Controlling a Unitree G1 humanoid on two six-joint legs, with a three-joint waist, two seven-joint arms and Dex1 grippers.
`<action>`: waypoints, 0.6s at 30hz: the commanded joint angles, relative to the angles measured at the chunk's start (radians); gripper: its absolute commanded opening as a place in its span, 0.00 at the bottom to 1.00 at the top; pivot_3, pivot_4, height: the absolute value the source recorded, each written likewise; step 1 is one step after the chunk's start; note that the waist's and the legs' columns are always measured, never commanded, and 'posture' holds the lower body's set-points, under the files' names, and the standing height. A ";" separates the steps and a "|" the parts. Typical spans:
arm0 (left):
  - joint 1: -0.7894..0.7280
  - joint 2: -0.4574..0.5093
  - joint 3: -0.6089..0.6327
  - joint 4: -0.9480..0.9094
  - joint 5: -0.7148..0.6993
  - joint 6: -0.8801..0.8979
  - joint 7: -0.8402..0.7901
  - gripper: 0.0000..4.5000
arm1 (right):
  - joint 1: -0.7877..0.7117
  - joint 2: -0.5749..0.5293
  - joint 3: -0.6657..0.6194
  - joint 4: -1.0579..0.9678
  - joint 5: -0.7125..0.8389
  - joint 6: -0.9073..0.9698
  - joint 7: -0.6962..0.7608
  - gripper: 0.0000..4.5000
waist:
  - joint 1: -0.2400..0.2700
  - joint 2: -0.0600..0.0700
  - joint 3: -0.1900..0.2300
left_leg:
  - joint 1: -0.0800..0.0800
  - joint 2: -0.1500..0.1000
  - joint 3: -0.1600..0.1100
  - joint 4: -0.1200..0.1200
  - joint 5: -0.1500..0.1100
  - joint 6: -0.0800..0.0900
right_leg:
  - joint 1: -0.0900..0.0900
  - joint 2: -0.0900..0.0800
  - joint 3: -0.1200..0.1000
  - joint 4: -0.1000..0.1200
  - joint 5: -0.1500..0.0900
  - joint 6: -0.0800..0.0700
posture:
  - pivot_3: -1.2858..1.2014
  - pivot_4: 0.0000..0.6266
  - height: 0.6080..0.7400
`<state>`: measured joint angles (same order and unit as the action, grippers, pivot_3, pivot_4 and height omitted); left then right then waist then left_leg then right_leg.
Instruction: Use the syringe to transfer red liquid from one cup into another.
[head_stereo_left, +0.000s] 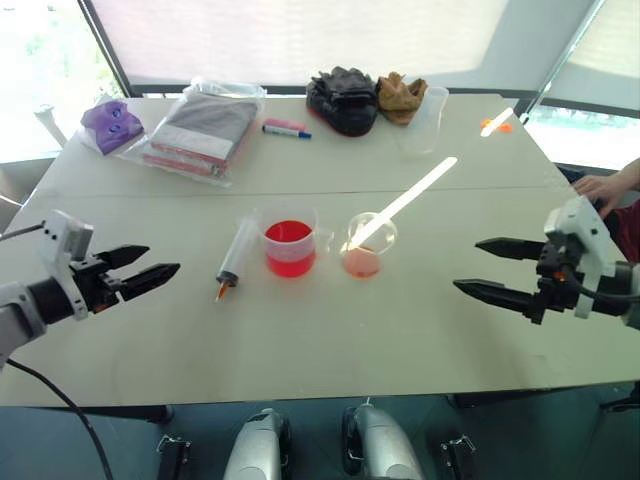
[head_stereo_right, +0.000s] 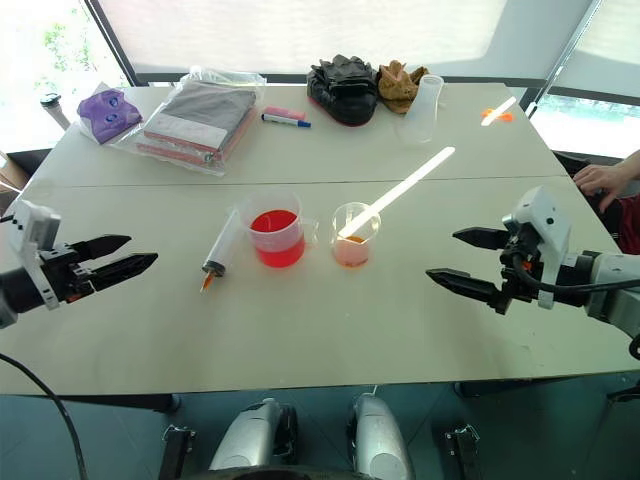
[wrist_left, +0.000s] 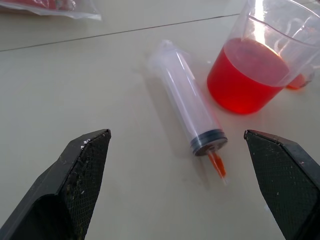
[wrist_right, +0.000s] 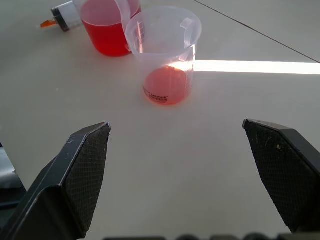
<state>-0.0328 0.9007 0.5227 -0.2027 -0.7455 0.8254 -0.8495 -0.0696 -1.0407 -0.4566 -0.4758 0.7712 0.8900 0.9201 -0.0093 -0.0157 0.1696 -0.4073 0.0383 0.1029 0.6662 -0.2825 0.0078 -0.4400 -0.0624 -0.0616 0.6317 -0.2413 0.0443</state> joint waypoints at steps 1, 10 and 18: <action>0.000 0.007 0.019 -0.035 -0.009 -0.001 0.006 1.00 | -0.018 -0.005 0.000 -0.020 0.007 -0.010 -0.008 0.99 | 0.000 0.000 0.000 | 0.000 0.000 0.000 0.000 0.000 0.000 | 0.000 0.000 0.000 0.000 0.000 0.001 | 0.52 0.24 1.00; 0.004 0.005 0.010 -0.035 0.015 -0.037 -0.005 1.00 | -0.014 -0.004 0.013 -0.019 -0.017 -0.039 -0.015 0.99 | 0.000 0.000 0.000 | 0.000 0.000 0.000 0.001 0.000 0.000 | 0.000 0.001 0.000 0.000 0.001 0.001 | 0.52 0.24 1.00; -0.013 0.004 -0.011 -0.043 0.014 -0.022 0.014 1.00 | -0.009 -0.007 0.018 -0.026 -0.023 -0.046 -0.011 0.99 | 0.000 0.000 0.000 | 0.000 0.000 0.000 0.001 0.000 0.000 | 0.000 0.001 0.000 0.001 0.001 0.002 | 0.52 0.24 1.00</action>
<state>-0.0365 0.9006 0.5109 -0.2176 -0.7289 0.8030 -0.8412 -0.0758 -1.0405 -0.4168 -0.4760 0.7475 0.8618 0.9078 -0.0094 -0.0157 0.1695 -0.4071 0.0381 0.1032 0.6670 -0.2823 0.0078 -0.4397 -0.0616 -0.0616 0.6325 -0.2405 0.0459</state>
